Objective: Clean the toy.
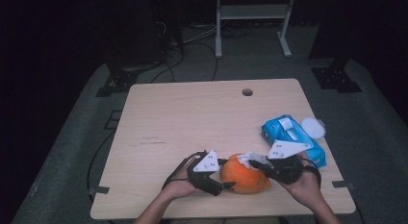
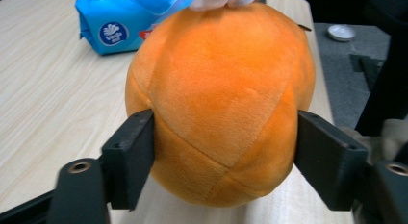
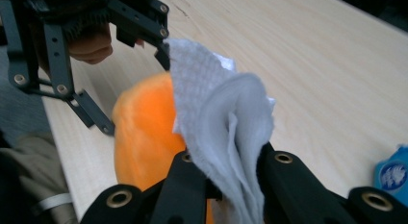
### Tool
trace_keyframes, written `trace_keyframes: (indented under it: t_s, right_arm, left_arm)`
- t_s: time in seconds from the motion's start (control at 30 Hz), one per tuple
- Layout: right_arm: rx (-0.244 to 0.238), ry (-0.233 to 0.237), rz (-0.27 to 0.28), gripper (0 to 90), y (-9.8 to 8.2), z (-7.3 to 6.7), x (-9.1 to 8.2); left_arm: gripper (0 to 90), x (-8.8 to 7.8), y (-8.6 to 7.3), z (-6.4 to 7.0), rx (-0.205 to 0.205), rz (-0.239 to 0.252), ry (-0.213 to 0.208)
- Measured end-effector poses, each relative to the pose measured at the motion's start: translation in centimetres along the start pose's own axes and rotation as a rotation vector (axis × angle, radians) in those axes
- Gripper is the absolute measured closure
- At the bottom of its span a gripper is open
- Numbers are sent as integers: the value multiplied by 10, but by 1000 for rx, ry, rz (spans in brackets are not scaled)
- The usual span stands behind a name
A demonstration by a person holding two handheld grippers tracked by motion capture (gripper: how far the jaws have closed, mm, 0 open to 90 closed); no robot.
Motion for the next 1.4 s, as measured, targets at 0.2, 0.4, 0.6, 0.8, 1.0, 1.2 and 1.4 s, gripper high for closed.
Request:
trace_keyframes:
  t_s: [0.2, 0.4, 0.6, 0.8, 1.0, 1.2, 1.4]
  right_arm:
    - [-22, 68, 8, 826, 4, -15, 11]
    - [-24, 74, 7, 826, 3, -14, 13]
    - [49, 56, -13, 826, -13, 4, 7]
    - [4, 141, 18, 826, 2, -17, 7]
    - [31, 110, -4, 826, -9, -4, 9]
    - [122, 65, -45, 826, -32, 22, 10]
    - [82, 107, 13, 825, -12, 7, 9]
  left_arm:
    - [158, 7, 9, 4, 15, 36, 10]
    - [247, 1, -1, -7, -52, 21, 12]
    - [272, -8, -15, -28, -173, 22, 14]
    - [284, -7, -15, -29, -196, 27, 16]
    - [285, -10, -19, -30, -204, 29, 8]
    - [277, -11, -21, -31, -193, 29, -17]
    - [262, -7, -17, -22, -151, 10, -38]
Point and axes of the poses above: each handheld gripper's, and its own axes: x roughly forward along the jaws, y roughly out of its top, z roughly to its right, the point moved 3 cm from there along x, roughly forward along the jaws, and after that the axes turned 1 degree about -x, right-handed, at the moved point
